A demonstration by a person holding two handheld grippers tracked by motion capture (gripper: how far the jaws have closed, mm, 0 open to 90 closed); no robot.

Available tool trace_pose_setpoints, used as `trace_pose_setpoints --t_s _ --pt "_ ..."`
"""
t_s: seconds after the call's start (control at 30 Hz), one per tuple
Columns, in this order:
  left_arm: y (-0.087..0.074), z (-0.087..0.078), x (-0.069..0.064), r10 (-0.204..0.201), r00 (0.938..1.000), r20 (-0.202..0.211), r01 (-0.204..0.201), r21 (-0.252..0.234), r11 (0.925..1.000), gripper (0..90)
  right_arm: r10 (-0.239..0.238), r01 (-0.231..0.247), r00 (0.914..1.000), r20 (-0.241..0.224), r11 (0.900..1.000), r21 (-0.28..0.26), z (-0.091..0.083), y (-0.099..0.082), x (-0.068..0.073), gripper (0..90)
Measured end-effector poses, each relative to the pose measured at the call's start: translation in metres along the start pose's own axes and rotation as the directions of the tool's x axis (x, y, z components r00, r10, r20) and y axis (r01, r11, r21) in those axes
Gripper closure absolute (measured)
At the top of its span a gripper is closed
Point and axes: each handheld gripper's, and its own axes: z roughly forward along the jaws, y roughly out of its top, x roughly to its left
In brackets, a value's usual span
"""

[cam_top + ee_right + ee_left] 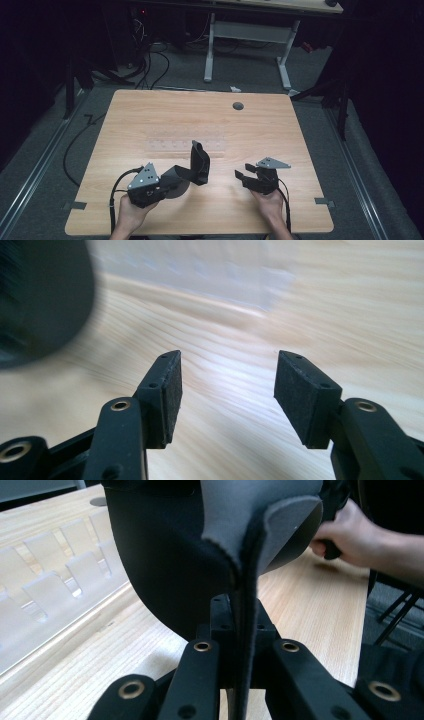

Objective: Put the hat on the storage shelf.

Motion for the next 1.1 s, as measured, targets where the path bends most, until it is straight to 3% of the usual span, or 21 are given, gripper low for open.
trace_pose_setpoints --t_s 0.03,0.13,0.3,0.47,0.63,0.83,1.1 --pt "0.001 -0.001 0.001 -0.006 1.0000 0.001 0.006 -0.007 1.0000 86.4 0.000 0.000 1.0000 0.000 1.0000 0.000 0.000 0.000 0.000 44.0" --pt "0.004 -0.003 0.003 -0.009 0.9999 -0.007 0.008 -0.021 0.9997 86.4 -0.037 0.033 0.9946 0.097 0.9983 0.049 0.004 -0.006 -0.002 42.9" --pt "0.011 -0.006 0.005 -0.021 0.9998 -0.006 0.021 -0.051 0.9985 86.4 -0.075 0.062 0.9859 0.149 0.9942 0.087 0.007 -0.008 -0.003 41.7" --pt "0.017 -0.008 0.007 -0.013 0.9999 0.001 0.013 -0.082 0.9966 86.4 -0.115 0.094 0.9814 0.154 0.9861 0.137 0.015 -0.012 0.000 39.7" --pt "0.023 -0.009 0.010 -0.024 0.9997 -0.007 0.023 -0.098 0.9949 86.4 -0.088 0.070 0.9871 0.134 0.9893 0.127 0.016 -0.013 -0.003 38.2" --pt "0.030 -0.008 0.013 -0.036 0.9991 -0.021 0.034 -0.117 0.9925 86.4 -0.086 0.068 0.9862 0.141 0.9896 0.127 0.017 -0.012 -0.003 37.4" --pt "0.043 -0.009 0.010 -0.009 0.9994 -0.034 0.004 -0.157 0.9875 86.4 -0.086 0.068 0.9863 0.141 0.9896 0.127 0.017 -0.013 -0.003 37.4"
